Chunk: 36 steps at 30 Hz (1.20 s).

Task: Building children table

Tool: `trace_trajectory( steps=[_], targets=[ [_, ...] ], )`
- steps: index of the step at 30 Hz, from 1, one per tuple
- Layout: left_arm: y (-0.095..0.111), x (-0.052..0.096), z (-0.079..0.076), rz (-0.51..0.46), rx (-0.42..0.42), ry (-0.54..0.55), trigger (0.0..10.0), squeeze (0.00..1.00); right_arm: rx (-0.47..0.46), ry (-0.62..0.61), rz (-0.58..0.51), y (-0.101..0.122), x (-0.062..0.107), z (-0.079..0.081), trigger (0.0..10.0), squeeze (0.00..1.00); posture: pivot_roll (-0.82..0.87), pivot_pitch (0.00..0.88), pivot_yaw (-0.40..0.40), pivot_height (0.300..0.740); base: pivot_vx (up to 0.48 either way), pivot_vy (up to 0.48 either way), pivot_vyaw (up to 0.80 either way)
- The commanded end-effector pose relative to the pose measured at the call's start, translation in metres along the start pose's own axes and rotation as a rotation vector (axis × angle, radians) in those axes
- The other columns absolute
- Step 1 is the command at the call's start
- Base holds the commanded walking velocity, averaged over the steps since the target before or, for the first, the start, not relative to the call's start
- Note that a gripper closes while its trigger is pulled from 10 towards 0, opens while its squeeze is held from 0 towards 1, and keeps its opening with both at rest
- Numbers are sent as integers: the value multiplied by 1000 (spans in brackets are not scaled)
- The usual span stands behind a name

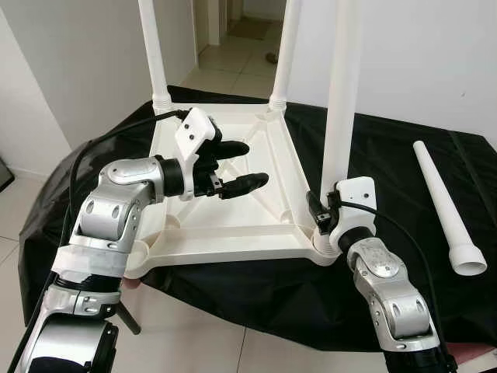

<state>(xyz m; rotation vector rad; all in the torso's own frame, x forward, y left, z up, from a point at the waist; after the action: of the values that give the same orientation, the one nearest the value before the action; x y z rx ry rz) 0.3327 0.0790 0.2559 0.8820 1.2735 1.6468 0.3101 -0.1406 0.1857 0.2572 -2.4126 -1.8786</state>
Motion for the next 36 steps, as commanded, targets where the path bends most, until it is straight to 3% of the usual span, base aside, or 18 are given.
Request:
trace_trajectory(
  steps=[1, 18, 19, 20, 21, 23, 36],
  targets=[
    [-1, 3, 22, 5, -3, 278, 10000, 0, 30, -17, -300, 30, 8, -2, 10000, 0, -130, 137, 108, 740, 0, 0, 0],
    [-1, 3, 22, 5, -3, 278, 10000, 0, 30, -17, -300, 30, 8, -2, 10000, 0, -130, 137, 108, 740, 0, 0, 0],
    [-1, 5, 26, 5, 8, 316, 10000, 0, 29, -12, -295, 31, 7, -2, 10000, 0, -128, 0, 0, 740, 0, 0, 0],
    [-28, 13, 31, 38, 44, 425, 10000, 0, 39, -25, -304, 42, 2, -6, 10000, 0, -147, 0, 0, 740, 0, 0, 0],
    [-28, 13, 31, 38, 44, 425, 10000, 0, 39, -25, -304, 42, 2, -6, 10000, 0, -147, 0, 0, 740, 0, 0, 0],
    [-63, 24, 31, 92, 82, 544, 10000, 0, 49, -44, -318, 56, -4, -11, 10000, 0, -147, 0, 0, 740, 0, 0, 0],
    [-70, 27, 32, 101, 81, 573, 10000, 0, 51, -44, -323, 60, -6, -12, 10000, 0, -144, 0, 0, 740, 0, 0, 0]
  ],
)
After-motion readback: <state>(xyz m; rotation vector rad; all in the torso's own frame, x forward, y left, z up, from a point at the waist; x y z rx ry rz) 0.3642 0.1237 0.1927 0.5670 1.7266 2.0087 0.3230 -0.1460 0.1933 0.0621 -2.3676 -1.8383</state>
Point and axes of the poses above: a point about 5 cm out from each wrist's last joint towards the gripper, its own x axis pointing back from the gripper into the wrist, its own y axis along the axis of the wrist's last joint, z = x × y, the point moved 3 cm from there along -x, pointing out of the wrist towards the gripper, and after that the axes turned 2 degrees about x, right-handed, at the moved point
